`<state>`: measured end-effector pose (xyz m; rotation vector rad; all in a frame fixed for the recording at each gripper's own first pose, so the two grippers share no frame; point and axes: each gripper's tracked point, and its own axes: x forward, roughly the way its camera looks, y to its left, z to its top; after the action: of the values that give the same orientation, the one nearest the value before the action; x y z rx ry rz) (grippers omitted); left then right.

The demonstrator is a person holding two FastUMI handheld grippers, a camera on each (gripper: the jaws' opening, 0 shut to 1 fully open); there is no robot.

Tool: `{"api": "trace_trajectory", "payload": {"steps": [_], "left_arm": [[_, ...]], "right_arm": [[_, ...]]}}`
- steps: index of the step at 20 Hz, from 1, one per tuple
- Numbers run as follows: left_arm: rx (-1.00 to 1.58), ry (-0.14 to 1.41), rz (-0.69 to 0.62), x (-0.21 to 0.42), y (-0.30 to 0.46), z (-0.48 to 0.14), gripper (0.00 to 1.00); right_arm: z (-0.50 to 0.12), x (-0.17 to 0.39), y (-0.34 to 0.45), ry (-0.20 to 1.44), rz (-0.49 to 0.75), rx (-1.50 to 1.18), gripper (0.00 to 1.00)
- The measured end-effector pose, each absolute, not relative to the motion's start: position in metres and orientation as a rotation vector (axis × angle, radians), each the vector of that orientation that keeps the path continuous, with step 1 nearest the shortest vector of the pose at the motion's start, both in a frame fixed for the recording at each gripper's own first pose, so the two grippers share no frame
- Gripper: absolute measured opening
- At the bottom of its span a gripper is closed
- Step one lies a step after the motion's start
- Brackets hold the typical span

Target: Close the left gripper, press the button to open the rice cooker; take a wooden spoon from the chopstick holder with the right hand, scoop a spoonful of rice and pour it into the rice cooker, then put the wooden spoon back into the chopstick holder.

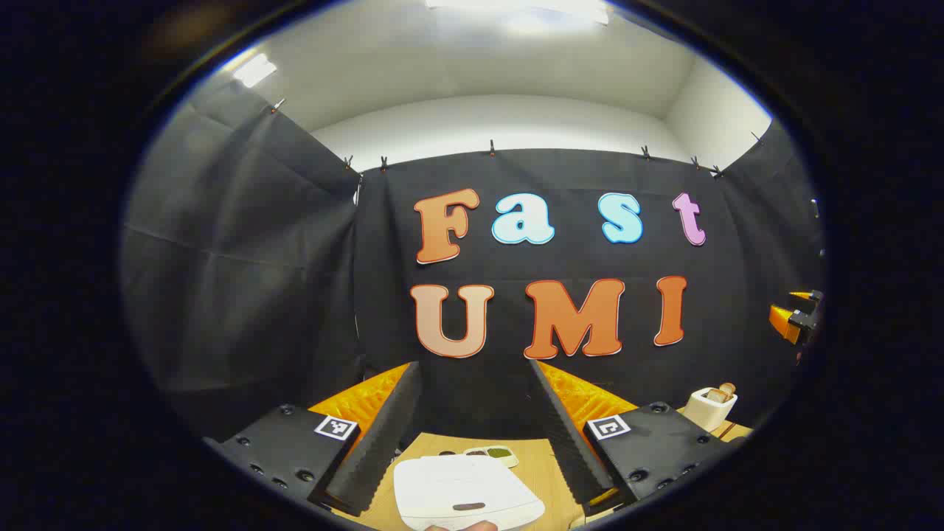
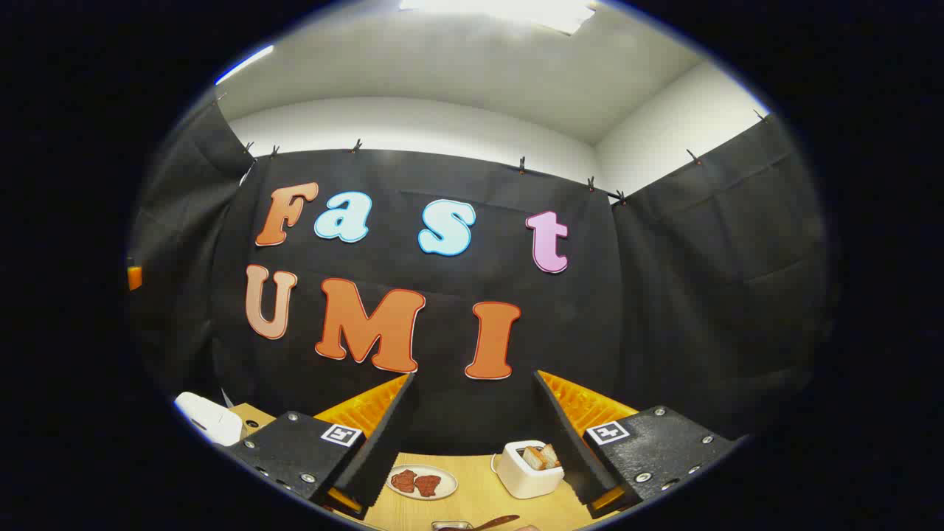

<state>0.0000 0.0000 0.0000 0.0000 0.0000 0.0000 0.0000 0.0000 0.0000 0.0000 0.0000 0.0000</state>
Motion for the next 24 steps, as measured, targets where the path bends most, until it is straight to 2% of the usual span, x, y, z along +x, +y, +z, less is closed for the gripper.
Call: {"api": "trace_trajectory", "payload": {"steps": [8,17,22,23,24], "left_arm": [[-0.013,0.06,-0.04,0.004,-0.048,-0.009,0.98],[-0.031,0.069,-0.039,0.02,-0.053,-0.005,0.97],[0.003,0.131,0.064,0.022,-0.029,-0.016,0.24],[-0.006,0.151,0.047,0.026,-0.032,-0.02,0.1],[-0.014,0.175,0.058,0.024,-0.033,-0.028,0.1]], "right_arm": [[-0.011,0.0,-0.018,0.022,0.027,0.022,0.95],[-0.008,-0.002,-0.033,0.02,0.014,-0.007,0.95],[-0.013,-0.002,-0.035,0.034,0.003,-0.003,0.95],[-0.016,-0.002,-0.037,0.04,0.001,-0.006,0.95],[-0.018,-0.001,-0.039,0.044,-0.004,-0.012,0.95]]}}
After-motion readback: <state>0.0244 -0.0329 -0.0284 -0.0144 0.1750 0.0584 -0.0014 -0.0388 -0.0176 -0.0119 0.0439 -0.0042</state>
